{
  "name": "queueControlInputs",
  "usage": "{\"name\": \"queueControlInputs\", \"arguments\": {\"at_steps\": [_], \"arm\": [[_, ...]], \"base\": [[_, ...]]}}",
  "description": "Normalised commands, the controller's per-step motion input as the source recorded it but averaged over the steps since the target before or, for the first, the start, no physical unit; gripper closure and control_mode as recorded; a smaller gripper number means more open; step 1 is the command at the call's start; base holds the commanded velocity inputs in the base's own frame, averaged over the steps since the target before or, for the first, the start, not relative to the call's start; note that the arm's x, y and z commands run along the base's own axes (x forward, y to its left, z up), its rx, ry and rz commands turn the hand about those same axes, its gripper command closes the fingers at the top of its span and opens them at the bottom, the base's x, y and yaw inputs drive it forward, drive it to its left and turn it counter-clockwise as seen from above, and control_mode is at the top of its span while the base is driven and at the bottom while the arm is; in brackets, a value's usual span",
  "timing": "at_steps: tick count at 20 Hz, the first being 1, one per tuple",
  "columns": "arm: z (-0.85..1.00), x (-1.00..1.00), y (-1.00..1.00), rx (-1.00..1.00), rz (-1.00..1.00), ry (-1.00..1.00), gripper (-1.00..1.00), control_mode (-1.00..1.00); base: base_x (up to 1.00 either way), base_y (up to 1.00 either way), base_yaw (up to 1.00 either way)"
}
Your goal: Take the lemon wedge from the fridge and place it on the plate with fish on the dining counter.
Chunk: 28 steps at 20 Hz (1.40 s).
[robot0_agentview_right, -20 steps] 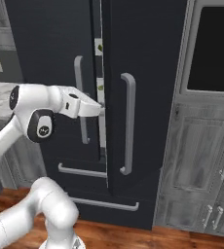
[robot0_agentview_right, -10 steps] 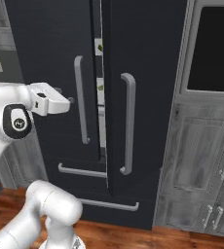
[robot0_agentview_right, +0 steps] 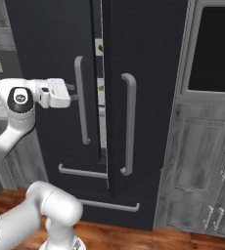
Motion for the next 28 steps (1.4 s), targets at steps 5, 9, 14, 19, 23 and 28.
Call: {"name": "queueControlInputs", "arguments": {"at_steps": [5,9,14,19,23,28], "arm": [[0.0,0.42,-0.28,0.01,0.0,0.07,-1.0,-1.0],[0.0,0.39,-0.48,0.09,0.0,0.07,-1.0,-1.0],[0.0,0.11,-0.53,0.07,0.0,0.0,-1.0,-1.0],[0.0,0.12,-0.45,0.03,0.0,0.0,-1.0,-1.0],[0.0,0.09,-0.5,0.0,0.05,0.0,-1.0,-1.0],[0.0,0.05,-0.49,0.0,0.04,0.0,-1.0,-1.0]], "base": [[0.0,0.0,0.0],[0.0,0.0,0.0],[0.0,0.0,0.0],[0.0,0.0,0.0],[0.0,0.0,0.0],[0.0,0.0,0.0]]}}
